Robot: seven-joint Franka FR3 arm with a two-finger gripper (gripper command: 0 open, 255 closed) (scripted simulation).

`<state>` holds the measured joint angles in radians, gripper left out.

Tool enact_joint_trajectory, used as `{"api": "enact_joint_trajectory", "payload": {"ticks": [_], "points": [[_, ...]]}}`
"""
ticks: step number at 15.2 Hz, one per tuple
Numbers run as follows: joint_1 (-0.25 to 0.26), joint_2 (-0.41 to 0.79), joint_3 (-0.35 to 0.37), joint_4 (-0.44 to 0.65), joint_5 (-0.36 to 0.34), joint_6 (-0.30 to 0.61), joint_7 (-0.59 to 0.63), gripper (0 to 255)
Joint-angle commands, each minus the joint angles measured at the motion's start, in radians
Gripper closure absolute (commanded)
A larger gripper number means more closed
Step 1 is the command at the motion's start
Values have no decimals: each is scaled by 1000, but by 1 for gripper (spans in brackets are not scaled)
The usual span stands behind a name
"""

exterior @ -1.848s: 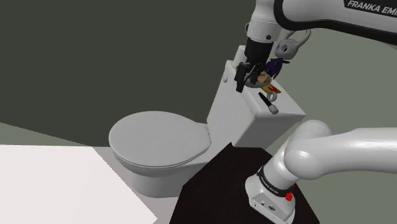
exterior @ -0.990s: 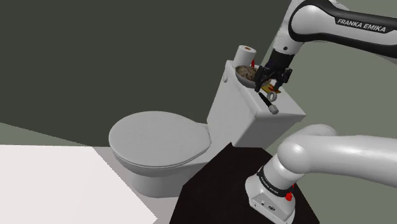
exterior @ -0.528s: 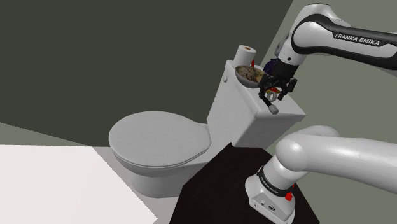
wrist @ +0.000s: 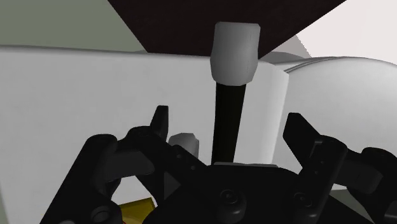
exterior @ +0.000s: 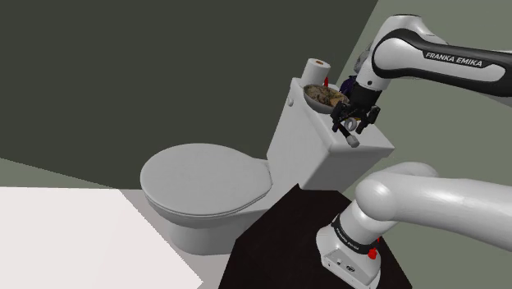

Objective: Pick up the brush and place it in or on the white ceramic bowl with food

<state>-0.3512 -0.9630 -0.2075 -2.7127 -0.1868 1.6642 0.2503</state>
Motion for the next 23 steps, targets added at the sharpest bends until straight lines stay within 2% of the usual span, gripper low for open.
{"api": "enact_joint_trajectory", "payload": {"ticks": [1, 3, 4, 13, 23], "points": [[0, 0, 0, 0, 0, 0, 0, 0], [0, 0, 0, 0, 0, 0, 0, 0], [0, 0, 0, 0, 0, 0, 0, 255], [0, 0, 0, 0, 0, 0, 0, 255], [9, 15, 21, 140, 21, -125, -5, 255]]}}
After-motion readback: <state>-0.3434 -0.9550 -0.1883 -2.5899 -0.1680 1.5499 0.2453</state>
